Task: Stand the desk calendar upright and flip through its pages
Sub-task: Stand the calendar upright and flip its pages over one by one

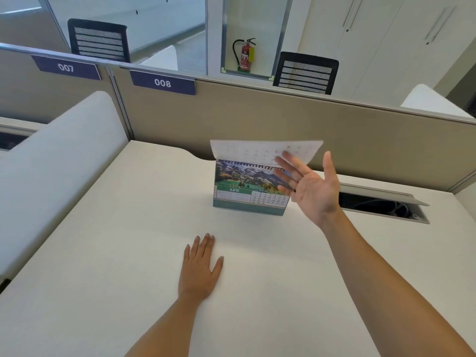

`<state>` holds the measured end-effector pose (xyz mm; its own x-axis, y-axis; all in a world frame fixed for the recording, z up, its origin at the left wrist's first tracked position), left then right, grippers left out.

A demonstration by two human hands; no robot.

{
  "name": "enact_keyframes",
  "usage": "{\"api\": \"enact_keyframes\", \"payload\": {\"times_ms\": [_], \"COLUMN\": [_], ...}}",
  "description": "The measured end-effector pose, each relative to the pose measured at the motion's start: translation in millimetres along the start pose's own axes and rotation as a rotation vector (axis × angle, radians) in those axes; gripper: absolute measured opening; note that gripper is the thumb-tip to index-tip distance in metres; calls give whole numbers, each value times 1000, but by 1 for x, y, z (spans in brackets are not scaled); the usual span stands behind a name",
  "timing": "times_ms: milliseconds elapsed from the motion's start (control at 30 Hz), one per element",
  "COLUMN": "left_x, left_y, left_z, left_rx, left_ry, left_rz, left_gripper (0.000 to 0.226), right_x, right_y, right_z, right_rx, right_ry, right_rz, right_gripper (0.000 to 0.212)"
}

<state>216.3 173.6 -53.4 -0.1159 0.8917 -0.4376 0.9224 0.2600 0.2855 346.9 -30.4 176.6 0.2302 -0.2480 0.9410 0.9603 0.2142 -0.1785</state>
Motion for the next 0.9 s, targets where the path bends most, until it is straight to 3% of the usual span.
{"api": "enact_keyframes", "payload": {"times_ms": [167, 300, 367, 467, 600, 900], "left_x": [2, 1, 0, 0, 0, 0], "left_y": [-1, -1, 0, 0, 0, 0], "left_z": [1, 1, 1, 0, 0, -1], "left_rx": [-1, 6, 8, 6, 4, -1], "left_ry": [4, 6, 5, 6, 5, -1], "left_rz": [-2, -2, -2, -5, -5, -8], "left_gripper": [63, 63, 64, 63, 63, 63], "right_x": [17, 10, 0, -17, -23, -19], "right_y": [26, 50, 58, 65, 68, 73], "right_z": [7, -5, -7, -9, -9, -5], "right_rx": [-145, -292, -290, -244, -278, -328], "right_ry": [-412, -923, -1233, -1475, -1625, -1686], "right_rz": [-193, -349, -421, -427, -458, -514], "right_gripper": [60, 65, 65, 69, 71, 50]}}
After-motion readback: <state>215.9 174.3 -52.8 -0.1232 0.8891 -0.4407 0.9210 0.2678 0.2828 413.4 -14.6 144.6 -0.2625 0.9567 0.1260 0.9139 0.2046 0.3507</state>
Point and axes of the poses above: each hand's wrist, its own y-axis towards the middle knuckle, its own z-axis out of the palm, x = y × z, the point moved 9 cm from there along y, towards the middle knuckle, and after that the axes turned 14 degrees about -x, right-handed, at the moved point
